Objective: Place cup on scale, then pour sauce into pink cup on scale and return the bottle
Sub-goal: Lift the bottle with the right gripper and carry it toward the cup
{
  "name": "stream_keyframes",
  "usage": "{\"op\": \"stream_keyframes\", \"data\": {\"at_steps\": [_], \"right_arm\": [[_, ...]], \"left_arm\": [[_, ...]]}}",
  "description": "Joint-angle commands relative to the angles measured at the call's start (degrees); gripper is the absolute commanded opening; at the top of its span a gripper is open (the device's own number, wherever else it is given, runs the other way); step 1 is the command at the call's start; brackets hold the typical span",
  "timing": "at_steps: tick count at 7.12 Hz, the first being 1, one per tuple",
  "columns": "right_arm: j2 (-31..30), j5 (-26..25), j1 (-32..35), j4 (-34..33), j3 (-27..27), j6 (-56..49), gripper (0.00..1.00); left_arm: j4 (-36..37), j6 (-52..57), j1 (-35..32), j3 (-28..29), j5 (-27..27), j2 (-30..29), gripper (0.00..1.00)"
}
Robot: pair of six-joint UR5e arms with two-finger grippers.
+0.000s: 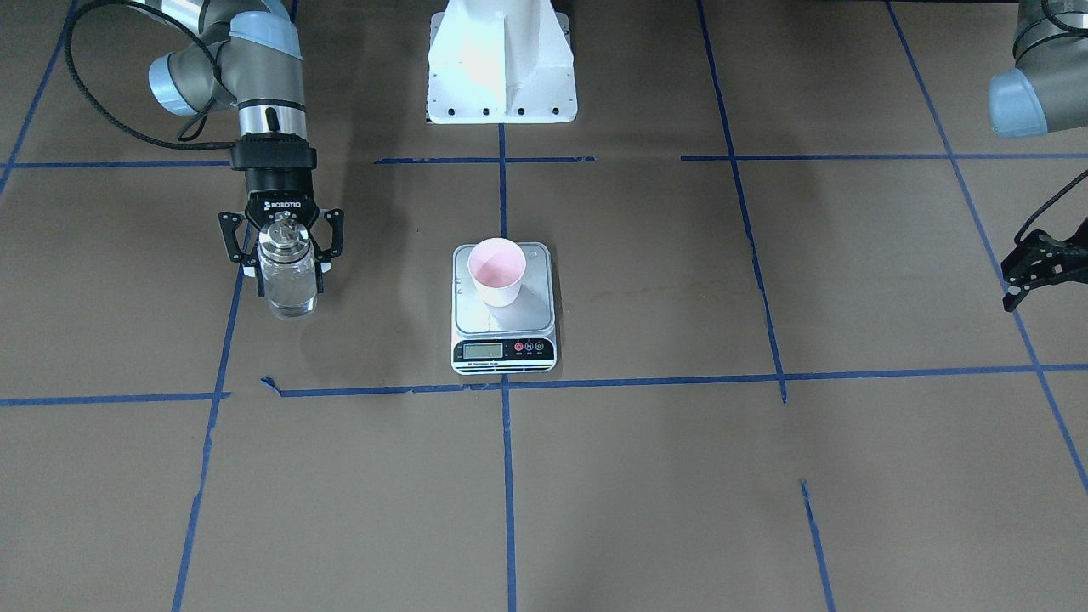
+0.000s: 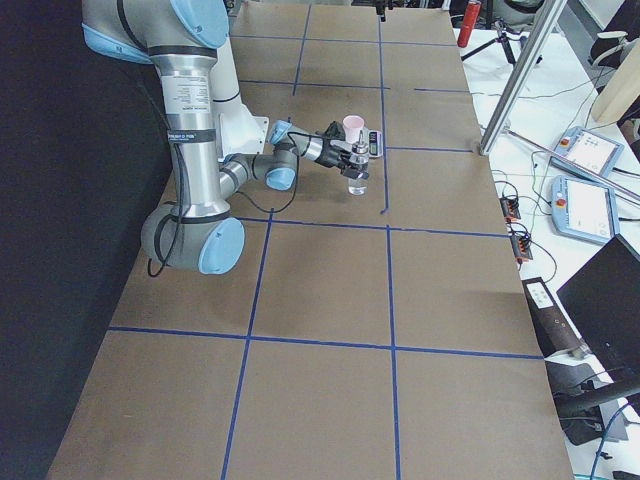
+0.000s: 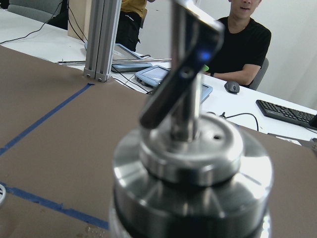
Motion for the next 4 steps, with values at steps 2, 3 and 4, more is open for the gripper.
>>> {"op": "stream_keyframes", "data": {"at_steps": [2, 3, 4], "right_arm": [[8.82, -11.04, -1.03, -16.7, 0.1, -20.3, 0.0], [10.26, -14.4, -2.43, -25.22, 0.19, -20.43, 0.0], [12.62, -17.21, -4.36, -32.36, 0.1, -20.44, 0.0]], "left_arm": [[0.09, 0.12, -0.25, 0.47, -0.26, 0.18, 1.0], [0.17, 3.95, -1.03, 0.48, -0.61, 1.31, 1.0], [0.44, 7.47, -1.82, 0.56, -0.53, 1.76, 1.0]]}}
